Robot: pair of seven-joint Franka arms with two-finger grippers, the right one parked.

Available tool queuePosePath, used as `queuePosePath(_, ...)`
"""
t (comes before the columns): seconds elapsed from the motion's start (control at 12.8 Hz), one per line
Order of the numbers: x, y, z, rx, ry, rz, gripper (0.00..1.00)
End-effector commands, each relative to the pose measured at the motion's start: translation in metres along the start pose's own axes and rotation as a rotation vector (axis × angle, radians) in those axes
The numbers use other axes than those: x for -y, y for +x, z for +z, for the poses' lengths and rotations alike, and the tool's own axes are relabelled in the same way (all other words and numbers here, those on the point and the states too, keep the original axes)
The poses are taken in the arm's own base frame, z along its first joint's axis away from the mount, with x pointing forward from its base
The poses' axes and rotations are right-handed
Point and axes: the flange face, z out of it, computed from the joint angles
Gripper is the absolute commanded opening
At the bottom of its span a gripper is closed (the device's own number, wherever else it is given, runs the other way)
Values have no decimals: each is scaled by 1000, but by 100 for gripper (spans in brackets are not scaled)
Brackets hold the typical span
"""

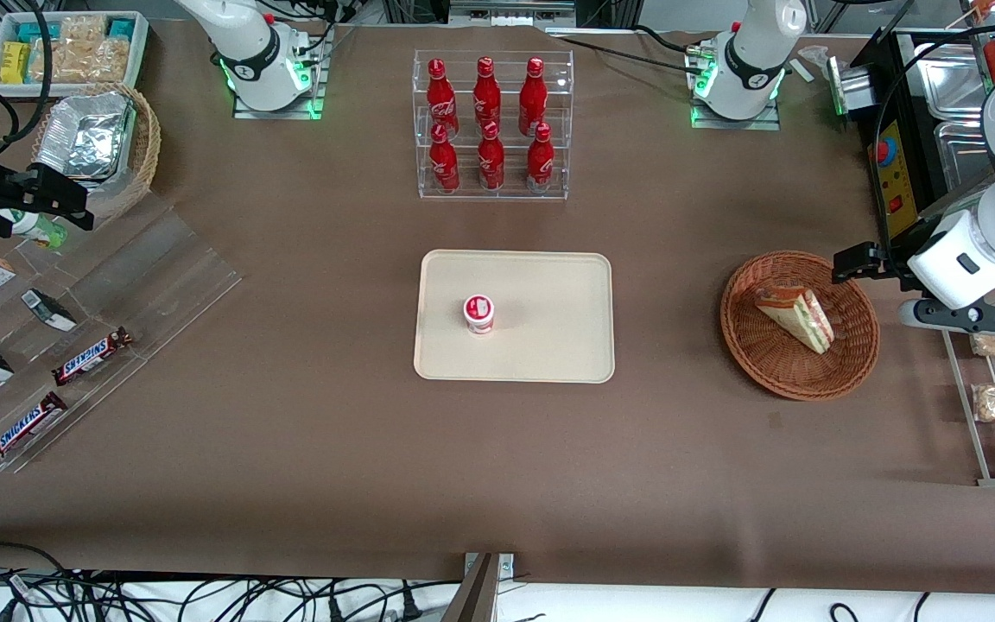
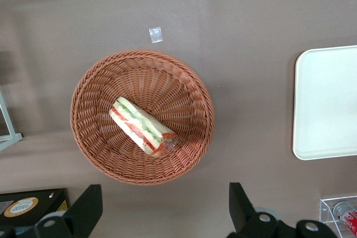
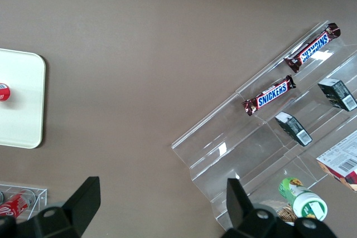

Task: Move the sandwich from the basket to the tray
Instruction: 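Lower the open left gripper over the wrapped sandwich in the basket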

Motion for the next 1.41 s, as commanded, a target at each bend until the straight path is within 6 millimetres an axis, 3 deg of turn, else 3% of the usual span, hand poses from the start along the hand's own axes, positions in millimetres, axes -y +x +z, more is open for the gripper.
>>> queuePosePath(0.0,1,5,-2,13,-8,8,100)
queuePosePath(0.31,8,11,14,42,59,-103,100)
queuePosePath(0.62,37,35,73,86,72,-347,100)
queuePosePath(0.78,55,41,85,61,83,-512,100)
queuePosePath(1.09,54,50,128,-20,87,-889,100)
queuePosePath(1.33,49,48,158,5,129,-940,100)
